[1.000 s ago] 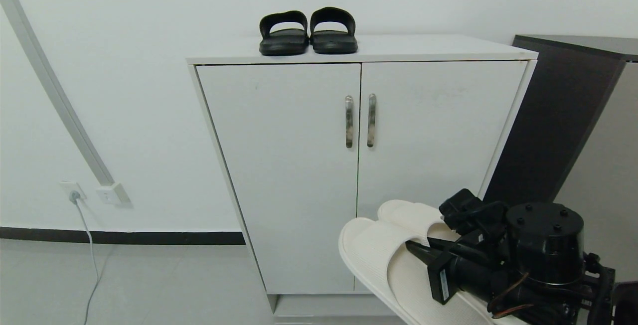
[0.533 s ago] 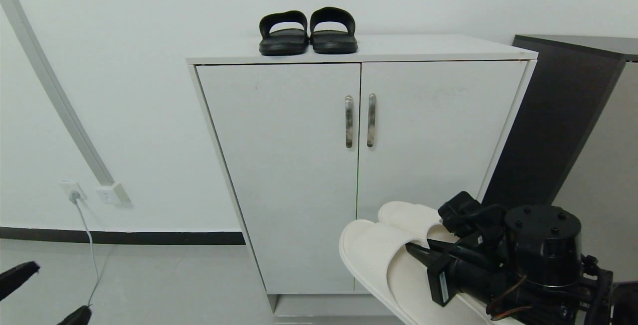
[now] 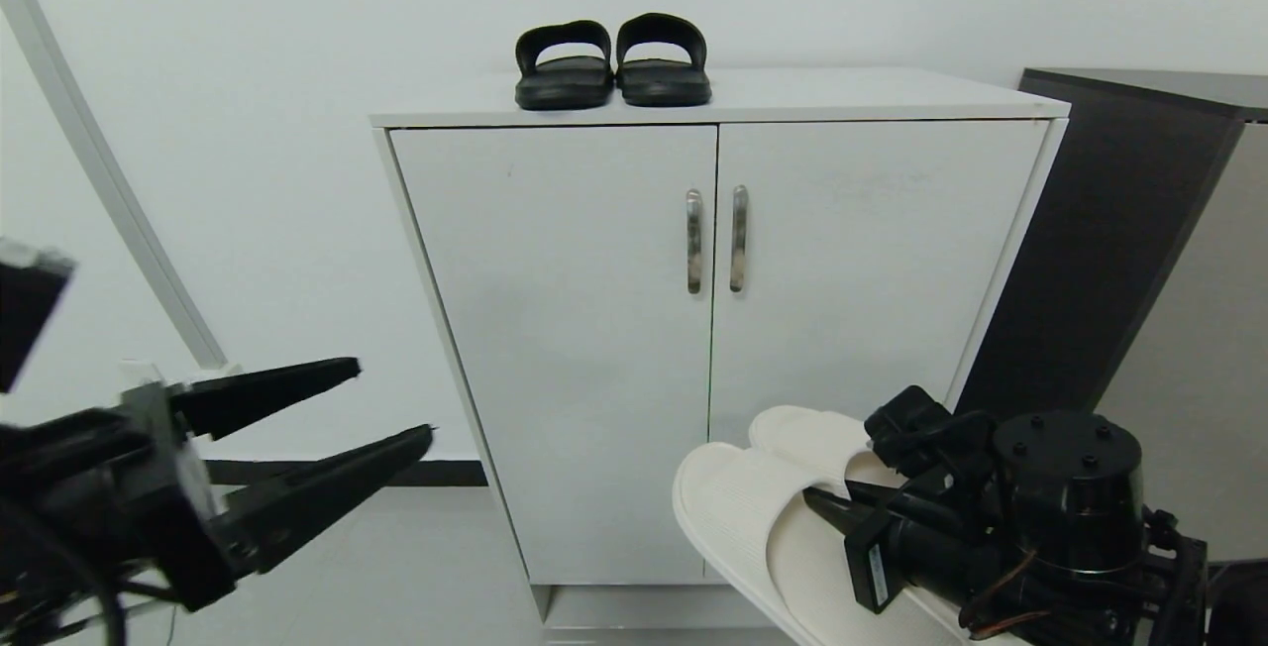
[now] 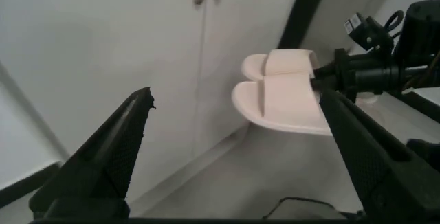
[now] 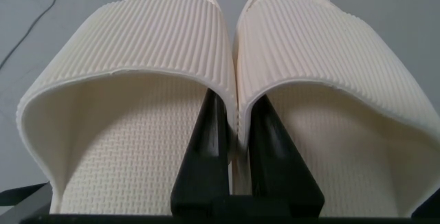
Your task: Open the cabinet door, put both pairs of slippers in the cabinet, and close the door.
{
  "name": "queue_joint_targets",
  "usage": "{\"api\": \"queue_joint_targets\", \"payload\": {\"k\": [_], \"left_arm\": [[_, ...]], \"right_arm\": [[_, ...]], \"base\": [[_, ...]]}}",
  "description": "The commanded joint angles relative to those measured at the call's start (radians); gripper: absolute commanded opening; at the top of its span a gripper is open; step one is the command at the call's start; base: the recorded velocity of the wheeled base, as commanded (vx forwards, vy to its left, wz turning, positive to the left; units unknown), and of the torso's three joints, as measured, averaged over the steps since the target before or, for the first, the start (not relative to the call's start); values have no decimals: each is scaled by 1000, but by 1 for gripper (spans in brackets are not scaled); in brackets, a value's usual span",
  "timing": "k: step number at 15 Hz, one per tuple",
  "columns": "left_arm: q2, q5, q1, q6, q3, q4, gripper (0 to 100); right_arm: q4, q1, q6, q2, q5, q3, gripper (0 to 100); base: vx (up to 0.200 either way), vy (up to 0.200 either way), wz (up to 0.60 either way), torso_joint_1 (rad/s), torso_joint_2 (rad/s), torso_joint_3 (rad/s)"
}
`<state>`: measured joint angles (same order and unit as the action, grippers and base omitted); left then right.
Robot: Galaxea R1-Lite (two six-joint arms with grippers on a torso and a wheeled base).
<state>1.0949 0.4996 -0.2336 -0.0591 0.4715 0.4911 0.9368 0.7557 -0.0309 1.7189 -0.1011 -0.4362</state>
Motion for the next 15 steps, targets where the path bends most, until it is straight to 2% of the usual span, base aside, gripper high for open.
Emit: {"api": "queue_joint_targets", "payload": {"k": [1,2,3,4,5,6,7,8,9,11,12,15], "left_arm": [[253,-4,-147,-19,131,66,100],[293,-7,-182,-33,171,81,100],[296,-7,-185,-33,174,83,100],[378,-7,-243,-42,265,98,100],[402,-7,-256,-56,299,98,100],[456,-6,-283,-114,380,100,100],[484,1,-299,-159,430,100,100],[497,2,-306,-176,455,100,100],[560,2,-331,-208,541,100,100],[617,4,-340,-238,616,100,100],[675,4,-348,-272,691,100,100],[755,1,-362,-317,809,90,100]], "right_arm": [[-1,1,2,2,0,4,0],[0,1,2,5,0,2,0],[0,1,2,5,0,1,0],[0,2,3,10,0,5,0],[0,2,2,10,0,8,0],[0,2,2,7,0,13,0],[0,2,2,7,0,11,0],[0,2,2,7,0,11,0],[0,2,3,7,-2,10,0],[0,2,3,5,-2,11,0],[0,2,2,4,-2,11,0],[0,2,3,7,-2,10,0]], "base": [[0,0,0,0,0,0],[0,0,0,0,0,0],[0,0,0,0,0,0],[0,0,0,0,0,0],[0,0,0,0,0,0],[0,0,0,0,0,0],[0,0,0,0,0,0],[0,0,0,0,0,0],[0,0,0,0,0,0],[0,0,0,0,0,0],[0,0,0,0,0,0],[0,0,0,0,0,0]]}}
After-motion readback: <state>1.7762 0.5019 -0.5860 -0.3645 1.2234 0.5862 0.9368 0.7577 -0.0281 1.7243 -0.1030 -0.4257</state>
